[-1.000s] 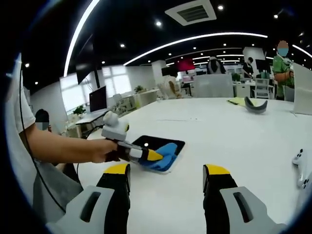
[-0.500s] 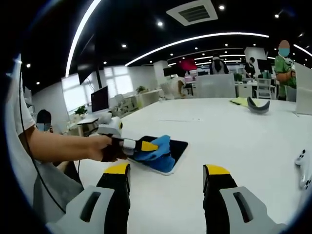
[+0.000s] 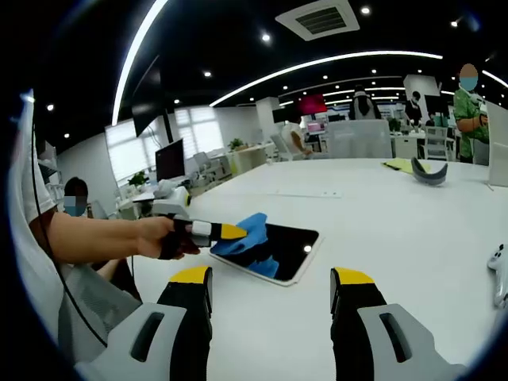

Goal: Wipe the mirror surface with the cleaning cloth until all visible marks leave the cleaned area.

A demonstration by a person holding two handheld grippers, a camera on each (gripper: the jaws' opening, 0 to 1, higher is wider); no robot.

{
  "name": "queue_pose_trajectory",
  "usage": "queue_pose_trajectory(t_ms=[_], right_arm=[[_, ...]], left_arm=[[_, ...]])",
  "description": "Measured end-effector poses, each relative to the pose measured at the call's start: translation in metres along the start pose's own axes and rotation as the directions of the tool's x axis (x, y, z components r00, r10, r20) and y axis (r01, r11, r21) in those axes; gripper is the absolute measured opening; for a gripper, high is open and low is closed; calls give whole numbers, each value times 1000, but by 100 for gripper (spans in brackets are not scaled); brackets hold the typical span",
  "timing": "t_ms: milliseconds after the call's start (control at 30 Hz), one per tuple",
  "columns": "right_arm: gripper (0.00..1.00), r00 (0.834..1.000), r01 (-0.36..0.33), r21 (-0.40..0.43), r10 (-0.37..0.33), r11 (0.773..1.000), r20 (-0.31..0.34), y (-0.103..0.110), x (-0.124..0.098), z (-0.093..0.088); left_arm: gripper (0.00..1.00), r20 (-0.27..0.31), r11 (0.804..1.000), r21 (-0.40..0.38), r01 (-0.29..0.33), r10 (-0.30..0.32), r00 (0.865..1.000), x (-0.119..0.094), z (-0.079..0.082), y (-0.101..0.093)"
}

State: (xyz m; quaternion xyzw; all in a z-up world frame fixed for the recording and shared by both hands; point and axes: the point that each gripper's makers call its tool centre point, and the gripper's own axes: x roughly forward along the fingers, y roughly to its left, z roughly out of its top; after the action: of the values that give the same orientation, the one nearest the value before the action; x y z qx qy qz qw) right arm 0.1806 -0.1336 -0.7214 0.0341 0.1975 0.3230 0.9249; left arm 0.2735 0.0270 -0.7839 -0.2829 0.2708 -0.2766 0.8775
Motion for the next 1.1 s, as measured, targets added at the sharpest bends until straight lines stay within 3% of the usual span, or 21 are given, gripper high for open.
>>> queue_pose_trajectory(t_ms=[167,467,767,833,1000,1100], right_arm=[[58,1000,-27,0,27,1000,0,17,10,5],[58,998,-59,-11,59,998,-9,42,32,10],[58,999,-51,-17,51,999,-9,57,48,15],[58,999,-40,-14,39,999,-16,60,51,13],[58,999,-32,-26,31,999,-34,70,58,13],[58,999,-18,-28,17,999,-33,72,59,16]], left_arm=[[2,33,998,-9,-59,60,998,-31,13,25],[2,68,984,1,-179,179,981,-79,40,81],[2,35,973,60,-224,222,974,-90,49,116],[2,12,964,109,-243,244,970,-91,52,128],[3,16,947,162,-276,277,961,-99,66,151],[3,-40,933,244,-265,283,958,-99,64,163]])
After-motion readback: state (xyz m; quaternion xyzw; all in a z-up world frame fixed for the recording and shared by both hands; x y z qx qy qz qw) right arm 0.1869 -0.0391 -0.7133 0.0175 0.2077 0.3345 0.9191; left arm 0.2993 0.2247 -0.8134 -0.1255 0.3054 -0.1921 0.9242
